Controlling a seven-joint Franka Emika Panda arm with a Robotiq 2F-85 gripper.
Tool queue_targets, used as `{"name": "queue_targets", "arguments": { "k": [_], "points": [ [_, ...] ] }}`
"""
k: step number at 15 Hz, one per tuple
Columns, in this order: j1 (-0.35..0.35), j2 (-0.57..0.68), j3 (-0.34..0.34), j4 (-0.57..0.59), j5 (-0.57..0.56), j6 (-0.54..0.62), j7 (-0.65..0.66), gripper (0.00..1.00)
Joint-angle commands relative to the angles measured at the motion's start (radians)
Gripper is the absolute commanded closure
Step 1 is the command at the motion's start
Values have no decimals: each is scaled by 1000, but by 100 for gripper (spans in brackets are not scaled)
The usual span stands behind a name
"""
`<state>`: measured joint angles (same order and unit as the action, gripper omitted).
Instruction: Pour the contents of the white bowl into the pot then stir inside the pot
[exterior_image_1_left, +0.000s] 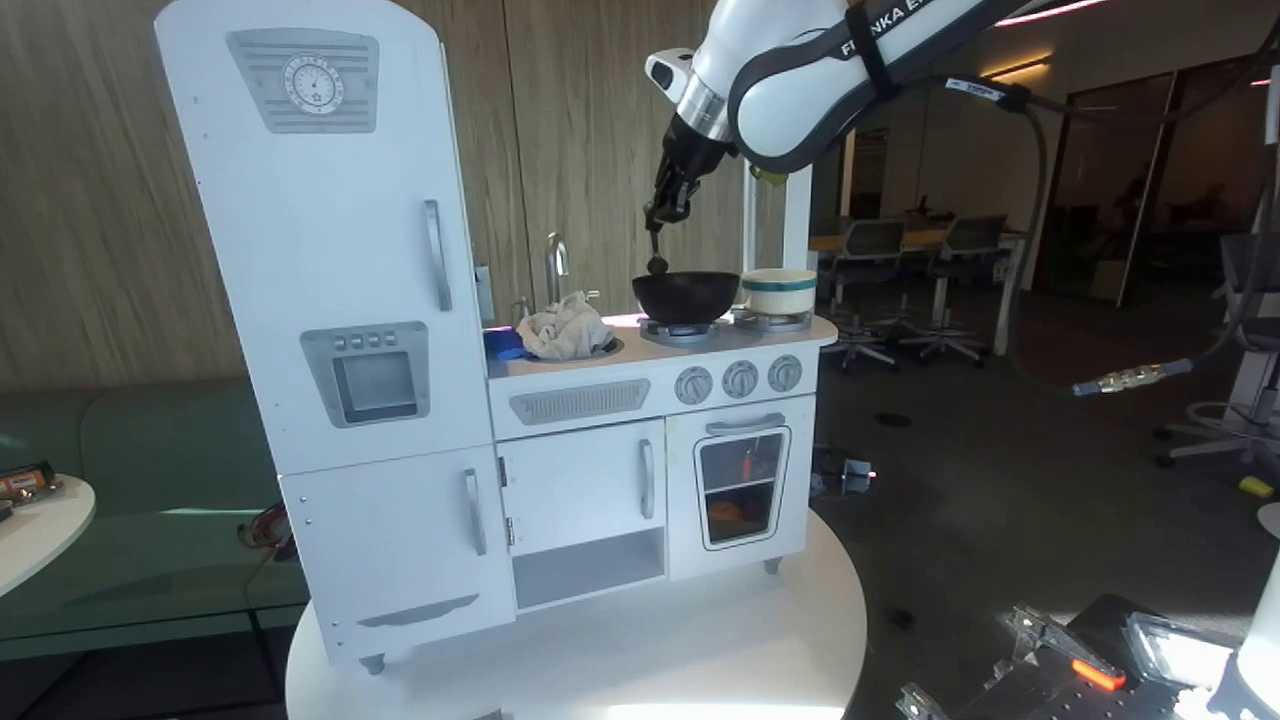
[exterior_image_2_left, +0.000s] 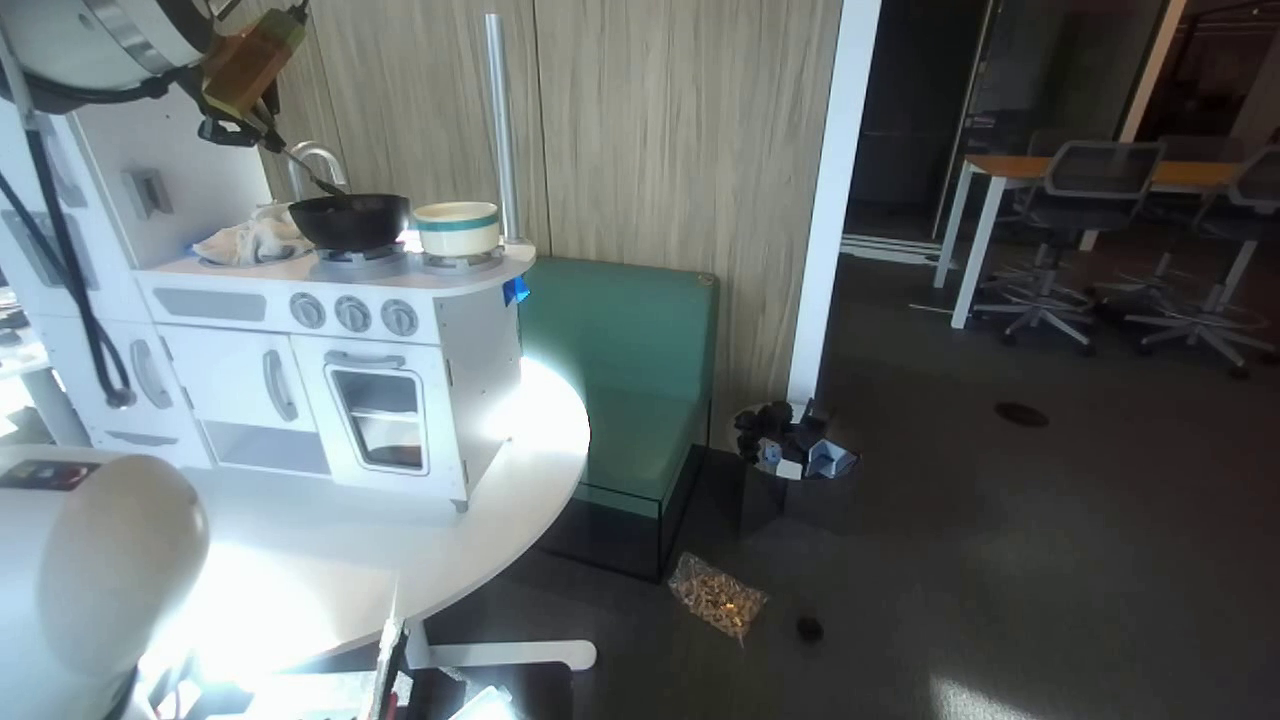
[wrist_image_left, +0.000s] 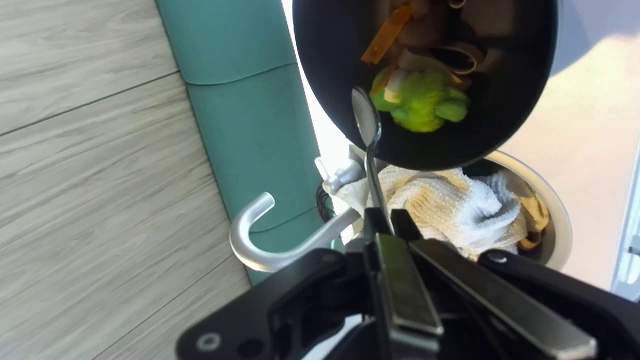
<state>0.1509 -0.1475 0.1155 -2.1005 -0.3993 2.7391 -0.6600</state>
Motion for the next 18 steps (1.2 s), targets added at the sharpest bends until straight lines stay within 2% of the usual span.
{"name": "queue_targets", "arguments": {
  "k": [1, 3, 6, 8, 10, 18],
  "points": [
    [39, -47, 13, -62, 22, 59, -70, 98],
    [56, -47, 21, -84, 10, 94, -98, 98],
    [43, -30, 40, -95, -75, 175, -83, 98],
    [44, -18, 39, -96, -83, 203, -79, 98],
    [77, 1, 21, -97, -21, 188, -128, 98],
    [118, 98, 30, -78, 135, 108, -263, 98]
  ]
}}
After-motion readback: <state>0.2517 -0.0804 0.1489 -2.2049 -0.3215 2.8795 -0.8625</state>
